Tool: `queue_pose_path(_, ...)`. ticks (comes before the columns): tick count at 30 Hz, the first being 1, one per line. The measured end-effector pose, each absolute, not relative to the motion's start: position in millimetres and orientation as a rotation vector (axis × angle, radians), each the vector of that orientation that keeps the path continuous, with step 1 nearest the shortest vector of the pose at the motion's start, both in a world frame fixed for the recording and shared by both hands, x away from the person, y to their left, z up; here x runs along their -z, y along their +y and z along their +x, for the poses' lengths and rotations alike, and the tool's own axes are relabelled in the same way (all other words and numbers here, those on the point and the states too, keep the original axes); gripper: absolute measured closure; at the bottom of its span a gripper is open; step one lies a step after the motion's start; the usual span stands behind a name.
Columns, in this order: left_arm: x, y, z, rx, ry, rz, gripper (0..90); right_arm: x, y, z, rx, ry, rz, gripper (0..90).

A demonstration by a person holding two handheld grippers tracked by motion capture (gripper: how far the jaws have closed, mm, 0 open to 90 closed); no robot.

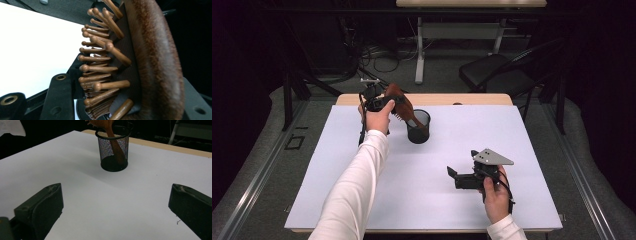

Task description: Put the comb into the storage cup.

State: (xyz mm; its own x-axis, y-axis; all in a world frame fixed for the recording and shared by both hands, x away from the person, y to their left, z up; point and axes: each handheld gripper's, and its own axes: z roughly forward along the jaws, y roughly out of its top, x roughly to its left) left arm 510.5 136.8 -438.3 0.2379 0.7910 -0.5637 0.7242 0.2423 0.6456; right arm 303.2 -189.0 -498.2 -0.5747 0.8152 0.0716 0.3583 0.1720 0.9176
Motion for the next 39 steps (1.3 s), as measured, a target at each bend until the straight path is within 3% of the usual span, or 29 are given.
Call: queue_pose_path(39,450,143,510,-0.076,1.490,1.469,46.5,500,-186,304,-1.384,2.036,1.105,0.0)
